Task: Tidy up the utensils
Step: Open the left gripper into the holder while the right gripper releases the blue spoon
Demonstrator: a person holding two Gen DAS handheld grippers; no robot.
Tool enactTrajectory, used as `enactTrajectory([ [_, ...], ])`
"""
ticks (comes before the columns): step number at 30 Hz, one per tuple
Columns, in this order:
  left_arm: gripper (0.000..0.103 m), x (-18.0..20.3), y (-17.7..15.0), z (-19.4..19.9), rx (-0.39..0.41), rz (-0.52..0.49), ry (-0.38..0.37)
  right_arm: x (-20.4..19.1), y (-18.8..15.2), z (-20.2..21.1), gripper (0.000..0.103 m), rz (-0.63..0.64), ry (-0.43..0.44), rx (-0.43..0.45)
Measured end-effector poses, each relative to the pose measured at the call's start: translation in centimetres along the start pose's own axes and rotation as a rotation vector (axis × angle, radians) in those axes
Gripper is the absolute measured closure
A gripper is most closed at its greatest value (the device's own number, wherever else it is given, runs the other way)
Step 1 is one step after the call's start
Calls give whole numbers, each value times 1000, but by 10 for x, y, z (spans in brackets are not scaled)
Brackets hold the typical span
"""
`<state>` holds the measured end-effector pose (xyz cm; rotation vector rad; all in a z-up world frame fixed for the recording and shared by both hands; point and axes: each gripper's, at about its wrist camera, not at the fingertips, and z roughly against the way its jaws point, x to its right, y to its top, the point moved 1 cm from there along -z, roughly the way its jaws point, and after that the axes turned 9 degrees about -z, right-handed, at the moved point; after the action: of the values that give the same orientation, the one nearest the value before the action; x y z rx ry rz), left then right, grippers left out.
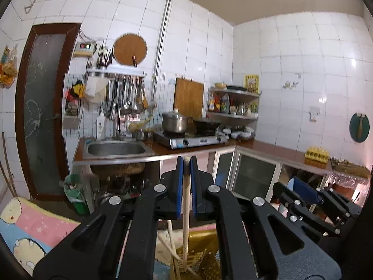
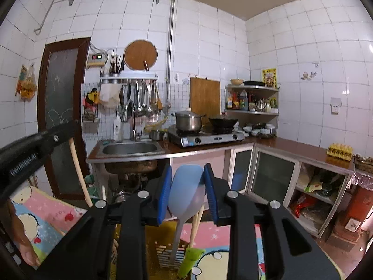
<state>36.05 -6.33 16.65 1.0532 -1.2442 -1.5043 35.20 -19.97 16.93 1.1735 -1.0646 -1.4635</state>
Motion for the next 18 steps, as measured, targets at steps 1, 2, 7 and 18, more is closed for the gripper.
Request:
enactTrajectory([
  [1,99,-1,-8,-5,-17,3,0,0,-5,-4,74,0,0,-12],
  [2,99,-2,-14,-9,-34,7,-2,0,-11,-8,74,0,2,-27],
  [7,98,-11,-39,-26,-121,27,-11,3,-31,-23,74,25,1,-91],
  [18,20,-40,-27,1,-211,81,15,35,-19,-17,45,-12,-67,-208],
])
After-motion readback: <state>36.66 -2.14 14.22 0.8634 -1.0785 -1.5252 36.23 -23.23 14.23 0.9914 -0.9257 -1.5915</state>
